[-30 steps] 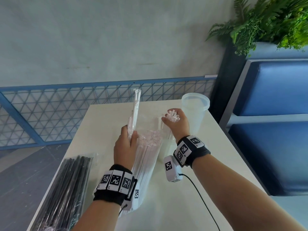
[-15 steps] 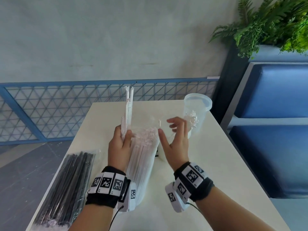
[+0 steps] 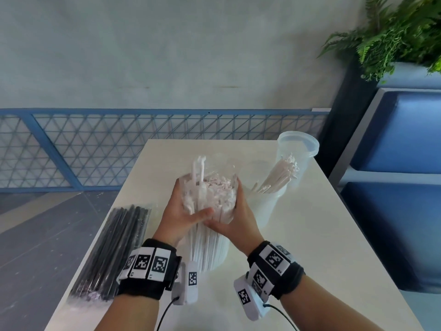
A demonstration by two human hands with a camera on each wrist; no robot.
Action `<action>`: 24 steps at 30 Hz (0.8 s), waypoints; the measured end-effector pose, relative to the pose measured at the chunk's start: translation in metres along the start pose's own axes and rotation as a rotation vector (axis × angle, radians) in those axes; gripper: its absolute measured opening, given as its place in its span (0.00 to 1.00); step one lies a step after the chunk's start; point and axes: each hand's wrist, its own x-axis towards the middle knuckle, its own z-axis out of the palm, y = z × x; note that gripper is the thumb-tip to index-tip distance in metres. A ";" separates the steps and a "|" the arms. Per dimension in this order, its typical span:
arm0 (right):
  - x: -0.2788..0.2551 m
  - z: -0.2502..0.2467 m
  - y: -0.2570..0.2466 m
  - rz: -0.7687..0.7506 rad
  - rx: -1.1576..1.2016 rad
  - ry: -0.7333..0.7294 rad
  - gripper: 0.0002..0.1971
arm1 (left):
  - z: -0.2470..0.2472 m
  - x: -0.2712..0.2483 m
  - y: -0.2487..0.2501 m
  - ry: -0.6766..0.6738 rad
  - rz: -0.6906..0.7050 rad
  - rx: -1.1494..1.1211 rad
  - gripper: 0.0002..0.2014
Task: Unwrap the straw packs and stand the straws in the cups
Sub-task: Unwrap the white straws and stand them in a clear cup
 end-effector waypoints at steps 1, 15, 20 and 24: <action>-0.001 0.002 0.001 0.009 -0.016 -0.016 0.61 | -0.002 0.000 -0.002 0.000 -0.012 -0.012 0.46; 0.000 0.024 0.025 0.063 -0.283 -0.128 0.47 | 0.003 -0.002 -0.038 0.081 -0.233 0.132 0.41; -0.004 0.023 0.037 0.101 -0.268 -0.134 0.45 | 0.004 -0.006 -0.051 0.090 -0.251 0.149 0.45; -0.007 0.024 0.049 0.153 -0.220 -0.164 0.43 | 0.006 -0.009 -0.062 0.088 -0.250 0.187 0.48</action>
